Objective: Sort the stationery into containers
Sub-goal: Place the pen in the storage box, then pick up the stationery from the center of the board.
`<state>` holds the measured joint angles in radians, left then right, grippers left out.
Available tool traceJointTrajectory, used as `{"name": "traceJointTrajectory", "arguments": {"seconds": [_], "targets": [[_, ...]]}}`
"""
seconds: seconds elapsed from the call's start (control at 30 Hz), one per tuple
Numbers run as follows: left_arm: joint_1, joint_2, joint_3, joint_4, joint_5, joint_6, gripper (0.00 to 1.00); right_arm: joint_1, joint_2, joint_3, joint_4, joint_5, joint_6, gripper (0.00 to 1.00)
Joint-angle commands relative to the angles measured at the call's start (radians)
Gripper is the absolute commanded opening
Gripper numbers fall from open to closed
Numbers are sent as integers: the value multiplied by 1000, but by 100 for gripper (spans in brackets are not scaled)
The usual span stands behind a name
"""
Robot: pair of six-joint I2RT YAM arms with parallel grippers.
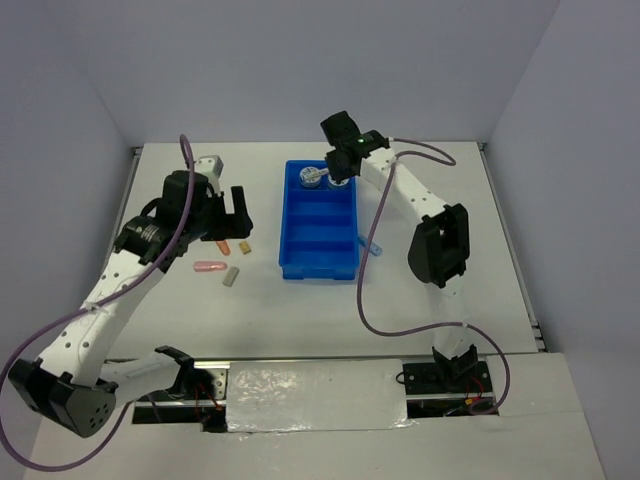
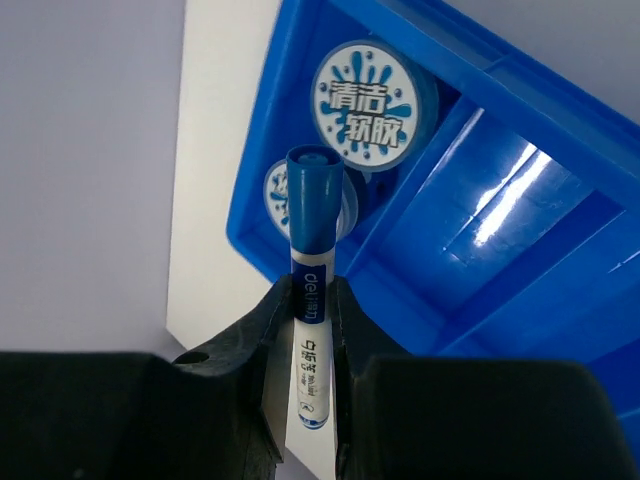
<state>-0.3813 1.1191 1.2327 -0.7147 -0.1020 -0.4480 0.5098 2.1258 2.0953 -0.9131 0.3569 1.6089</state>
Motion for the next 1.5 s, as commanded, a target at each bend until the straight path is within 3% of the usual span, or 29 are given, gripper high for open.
{"name": "traceJointTrajectory", "arguments": {"seconds": [0.0,0.2,0.43,0.6,0.8,0.83,0.9,0.93,1.0,1.17,1.27,1.3,1.33,1.47], "targets": [[25,-50,-24,-31,-28,-34,99,19,48,89,-112,85,161,0],[39,-119,-94,-54,-7,-17,99,48,86,55,-113,102,230,0],[48,-134,-110,-75,2,34,99,84,112,57,-127,117,255,7],[65,-146,-107,-81,27,61,99,88,80,-35,-106,123,289,10],[65,-153,-114,-81,45,68,99,85,72,-58,-107,137,287,24],[67,-154,-121,-81,50,68,99,79,69,-75,-90,134,280,39],[67,-160,-124,-78,58,66,99,78,63,-87,-60,132,260,46],[67,-162,-127,-78,56,66,99,76,54,-87,-29,136,232,57],[68,-163,-128,-80,56,69,99,72,42,-64,15,142,198,68],[70,-156,-119,-84,33,68,99,41,-68,-32,115,131,2,79],[76,-134,-93,-98,-20,57,99,-8,-282,-243,391,54,-350,80],[78,-124,-79,-106,-37,43,99,-52,-338,-390,528,27,-539,80],[87,-99,-72,-127,-59,34,99,-85,-393,-449,566,-63,-620,80],[130,-21,-55,-178,-120,-27,99,-267,-504,-569,384,-278,-956,81]]}}
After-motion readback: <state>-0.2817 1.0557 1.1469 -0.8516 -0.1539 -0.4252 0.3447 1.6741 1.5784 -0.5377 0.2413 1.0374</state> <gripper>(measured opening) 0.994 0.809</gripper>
